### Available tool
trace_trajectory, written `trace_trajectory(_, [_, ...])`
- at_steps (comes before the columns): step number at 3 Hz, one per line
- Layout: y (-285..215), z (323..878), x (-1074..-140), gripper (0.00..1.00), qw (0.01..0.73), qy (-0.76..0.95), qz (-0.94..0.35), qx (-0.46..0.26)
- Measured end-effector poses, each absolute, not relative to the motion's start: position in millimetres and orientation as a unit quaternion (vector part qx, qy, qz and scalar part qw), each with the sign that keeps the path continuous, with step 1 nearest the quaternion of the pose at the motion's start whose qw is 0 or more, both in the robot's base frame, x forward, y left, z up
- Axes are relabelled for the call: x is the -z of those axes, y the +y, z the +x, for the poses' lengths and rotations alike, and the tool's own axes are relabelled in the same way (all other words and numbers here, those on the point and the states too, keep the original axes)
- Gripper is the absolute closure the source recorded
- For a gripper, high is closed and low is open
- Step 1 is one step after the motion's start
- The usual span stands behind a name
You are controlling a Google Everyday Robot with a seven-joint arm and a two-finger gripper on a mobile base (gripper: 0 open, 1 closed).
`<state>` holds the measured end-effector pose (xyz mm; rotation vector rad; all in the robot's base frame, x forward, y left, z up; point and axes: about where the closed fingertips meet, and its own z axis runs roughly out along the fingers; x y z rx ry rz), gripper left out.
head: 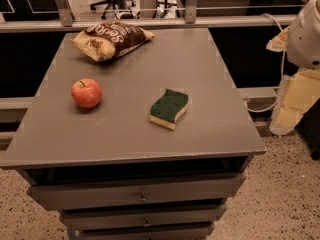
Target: Move apple near sponge
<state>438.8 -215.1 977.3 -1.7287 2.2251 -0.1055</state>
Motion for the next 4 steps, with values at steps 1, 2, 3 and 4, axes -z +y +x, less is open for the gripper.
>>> trace_trajectory(1, [-212,445,-978,0.0,0.166,0.778,-0.605,0.035])
trace_trajectory(2, [-199,474,-978,0.0,0.193,0.776,-0.6,0.024])
trace_trajectory(3, [-171,522,-981,0.0,0.257,0.753,-0.605,-0.015])
trace_trajectory(4, [-154,550,-984,0.0,0.293,0.738,-0.607,-0.035])
